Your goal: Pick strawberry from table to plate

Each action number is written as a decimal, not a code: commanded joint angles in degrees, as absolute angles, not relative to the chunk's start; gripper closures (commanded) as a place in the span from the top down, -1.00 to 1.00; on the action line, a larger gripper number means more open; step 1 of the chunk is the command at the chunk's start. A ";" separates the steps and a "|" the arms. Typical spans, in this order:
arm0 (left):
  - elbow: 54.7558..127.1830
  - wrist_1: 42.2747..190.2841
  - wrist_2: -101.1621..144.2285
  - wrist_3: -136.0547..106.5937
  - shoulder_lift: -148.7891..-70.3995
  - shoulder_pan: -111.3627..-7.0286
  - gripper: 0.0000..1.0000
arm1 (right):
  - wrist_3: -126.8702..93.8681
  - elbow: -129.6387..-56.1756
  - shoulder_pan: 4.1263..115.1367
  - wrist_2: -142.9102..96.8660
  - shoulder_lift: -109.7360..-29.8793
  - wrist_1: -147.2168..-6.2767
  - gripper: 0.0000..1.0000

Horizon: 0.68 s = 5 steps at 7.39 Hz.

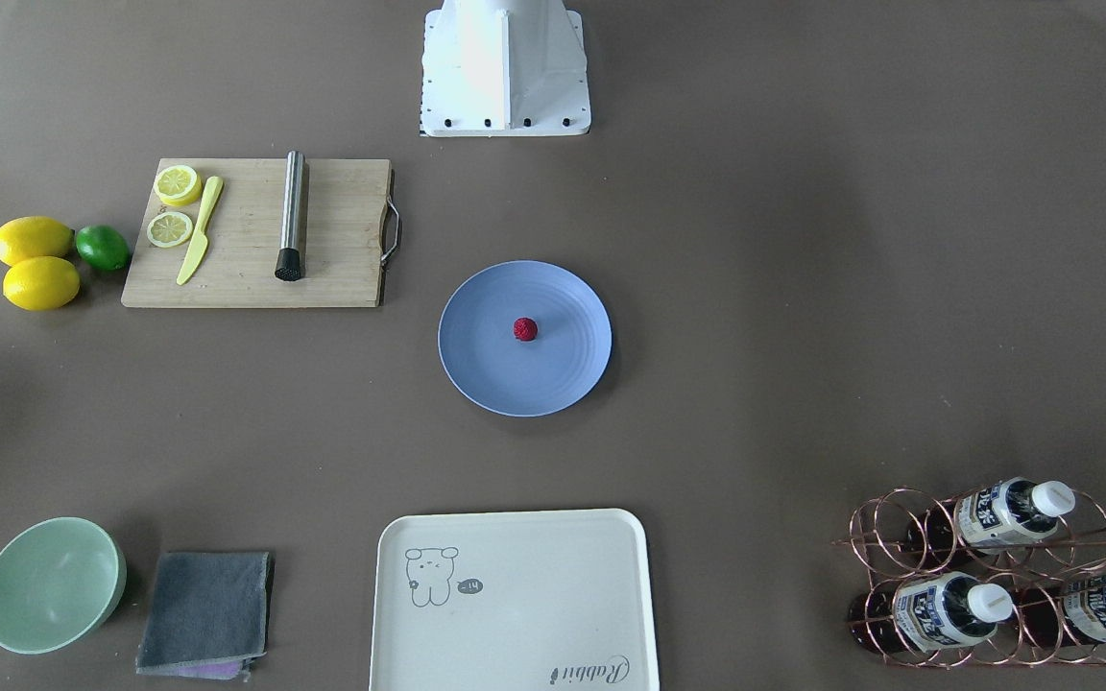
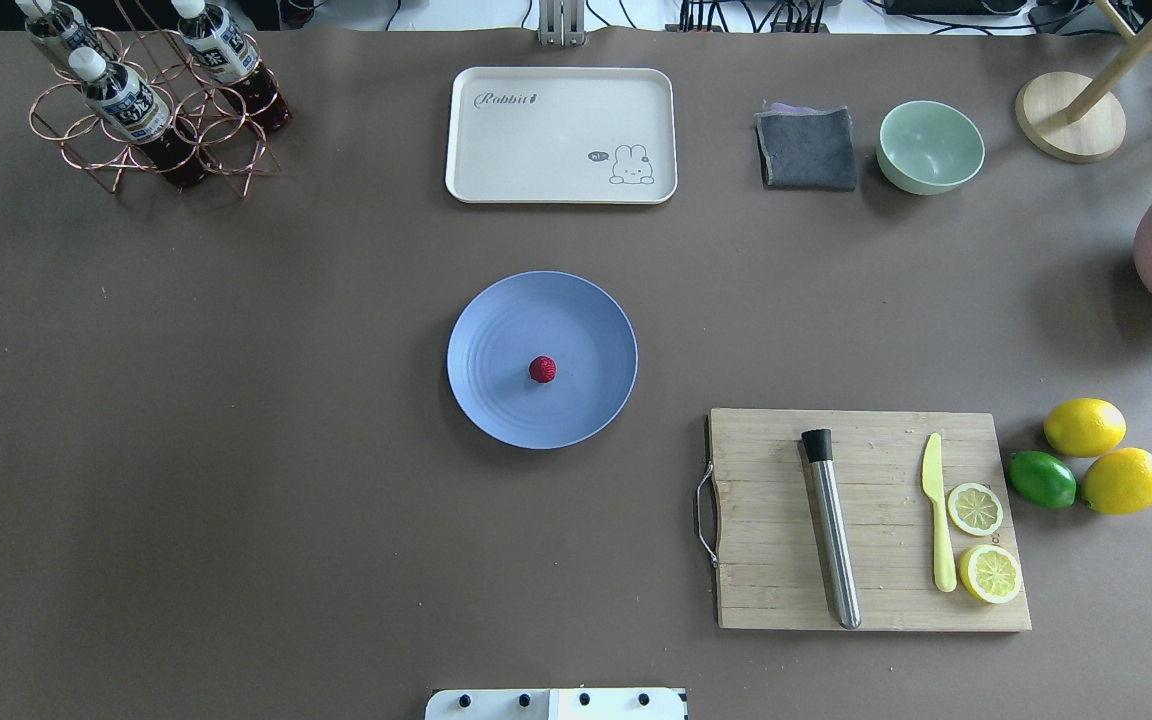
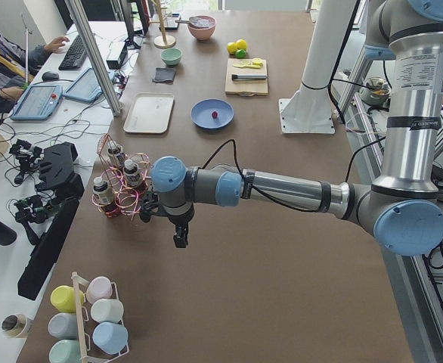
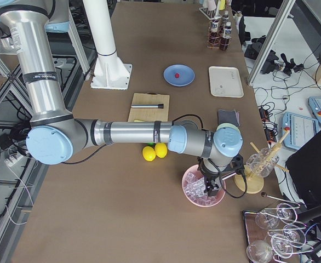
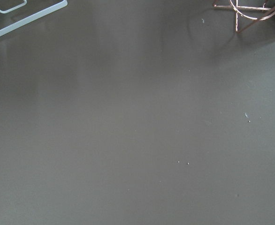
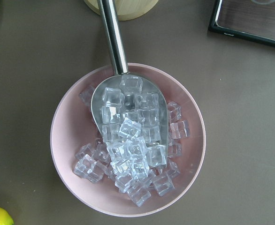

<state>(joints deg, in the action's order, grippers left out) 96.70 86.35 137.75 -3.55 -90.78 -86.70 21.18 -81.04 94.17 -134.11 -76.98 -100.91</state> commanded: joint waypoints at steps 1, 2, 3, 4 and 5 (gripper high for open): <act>97.03 85.96 137.72 -1.94 -89.30 -87.71 0.93 | 21.09 -81.04 94.13 -133.77 -76.99 -100.90 1.00; 97.38 86.31 137.90 -1.67 -87.64 -88.67 0.94 | 20.92 -81.04 94.04 -133.77 -76.82 -100.90 1.00; 96.69 86.22 137.20 0.42 -87.02 -88.94 0.94 | 20.92 -81.04 93.87 -133.77 -76.82 -100.90 1.00; 96.59 85.26 137.20 1.40 -86.75 -88.95 0.94 | 20.92 -81.04 93.87 -133.77 -76.99 -100.90 1.00; 97.11 84.56 137.20 1.49 -86.66 -89.12 0.94 | 20.92 -81.12 93.87 -133.86 -77.08 -100.99 1.00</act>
